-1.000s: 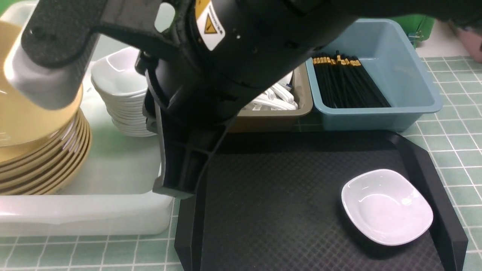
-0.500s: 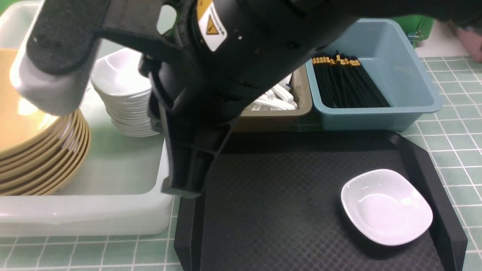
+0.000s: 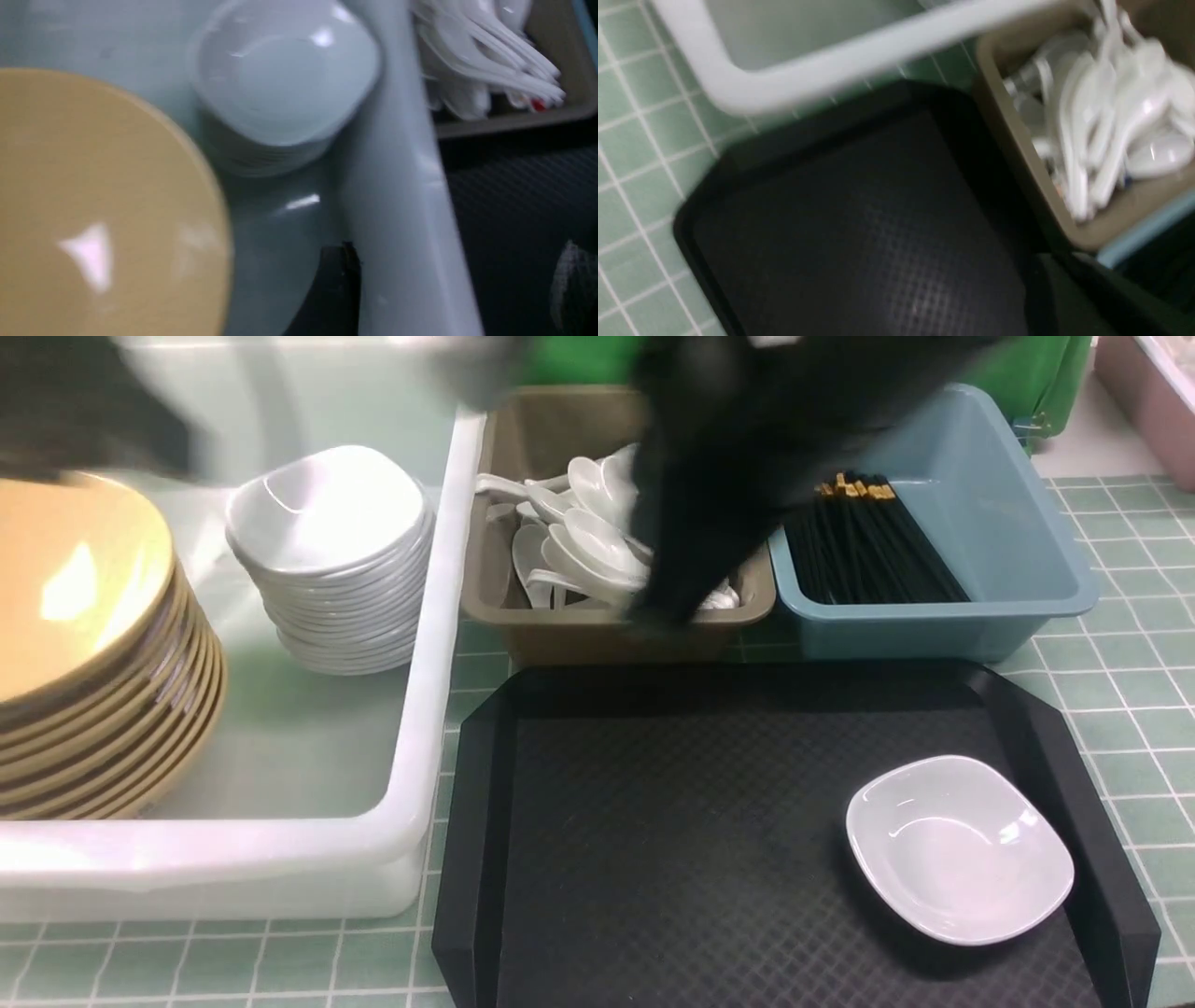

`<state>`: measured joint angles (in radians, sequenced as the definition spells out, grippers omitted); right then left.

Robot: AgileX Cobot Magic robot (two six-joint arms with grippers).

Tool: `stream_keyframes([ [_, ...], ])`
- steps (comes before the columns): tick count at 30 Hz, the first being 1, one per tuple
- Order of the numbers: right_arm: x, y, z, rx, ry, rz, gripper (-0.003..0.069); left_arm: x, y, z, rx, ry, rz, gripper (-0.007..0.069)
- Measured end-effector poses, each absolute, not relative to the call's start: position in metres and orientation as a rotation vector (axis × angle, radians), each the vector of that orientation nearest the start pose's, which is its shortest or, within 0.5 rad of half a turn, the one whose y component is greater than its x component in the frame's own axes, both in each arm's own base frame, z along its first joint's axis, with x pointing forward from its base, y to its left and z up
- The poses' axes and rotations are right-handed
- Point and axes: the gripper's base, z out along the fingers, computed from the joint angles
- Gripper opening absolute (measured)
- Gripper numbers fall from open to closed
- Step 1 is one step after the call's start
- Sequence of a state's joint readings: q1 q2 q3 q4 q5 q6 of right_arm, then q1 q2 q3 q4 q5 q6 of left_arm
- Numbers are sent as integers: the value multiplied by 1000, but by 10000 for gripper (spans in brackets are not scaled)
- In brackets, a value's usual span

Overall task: On blue table put chopsticks spoon bowls plates into blue grey white boxes.
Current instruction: 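Grasp the small white bowl on the black tray by its rim with the left gripper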

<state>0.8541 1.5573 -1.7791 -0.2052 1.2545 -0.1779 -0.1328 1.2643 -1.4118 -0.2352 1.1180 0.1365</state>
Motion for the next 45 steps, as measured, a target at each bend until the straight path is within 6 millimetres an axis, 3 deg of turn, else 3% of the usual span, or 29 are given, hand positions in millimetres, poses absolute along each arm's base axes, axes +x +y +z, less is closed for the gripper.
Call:
stream_keyframes([
  [1, 224, 215, 426, -1184, 2207, -5, 45, 248, -75, 407, 392, 2447, -342, 526],
  [3, 222, 196, 421, -1127, 2256, -23, 46, 254, -101, 395, 485, 2468, -382, 526],
  [6, 208, 150, 410, -979, 2360, -59, 47, 268, -153, 365, 646, 2492, -433, 526],
  [8, 202, 137, 403, -937, 2395, -71, 47, 271, -174, 351, 710, 2505, -448, 526],
  [10, 183, 110, 395, -845, 2435, -78, 48, 278, -223, 317, 835, 2513, -482, 526],
  [11, 180, 106, 393, -836, 2439, -81, 48, 278, -226, 315, 845, 2517, -482, 526],
  [12, 170, 95, 386, -808, 2461, -87, 48, 280, -250, 298, 896, 2518, -496, 526],
  [13, 167, 93, 386, -803, 2455, -85, 48, 281, -251, 296, 894, 2520, -497, 526],
  [14, 157, 84, 380, -779, 2470, -87, 48, 282, -272, 285, 933, 2506, -514, 526],
  [16, 150, 78, 377, -764, 2471, -85, 48, 284, -287, 276, 961, 2507, -525, 526],
  [18, 135, 68, 372, -735, 2464, -75, 48, 286, -319, 256, 1015, 2503, -546, 526],
  [22, 121, 58, 368, -717, 2451, -69, 48, 292, -351, 233, 1069, 2498, -553, 526],
  [26, 113, 52, 369, -704, 2426, -60, 48, 302, -369, 208, 1083, 2515, -549, 526],
  [33, 110, 50, 371, -695, 2413, -54, 48, 308, -380, 173, 1058, 2594, -582, 487],
  [35, 110, 50, 371, -695, 2413, -54, 48, 308, -382, 171, 1041, 2604, -609, 437],
  [37, 110, 50, 371, -695, 2413, -54, 48, 307, -383, 172, 1032, 2610, -625, 332],
  [38, 110, 50, 371, -695, 2413, -54, 48, 307, -383, 172, 1032, 2610, -625, 322],
  [42, 110, 50, 371, -695, 2412, -54, 48, 306, -382, 174, 1049, 2610, -621, 88],
  [45, 110, 50, 371, -694, 2408, -52, 48, 306, -379, 191, 1073, 2575, -619, 31],
])
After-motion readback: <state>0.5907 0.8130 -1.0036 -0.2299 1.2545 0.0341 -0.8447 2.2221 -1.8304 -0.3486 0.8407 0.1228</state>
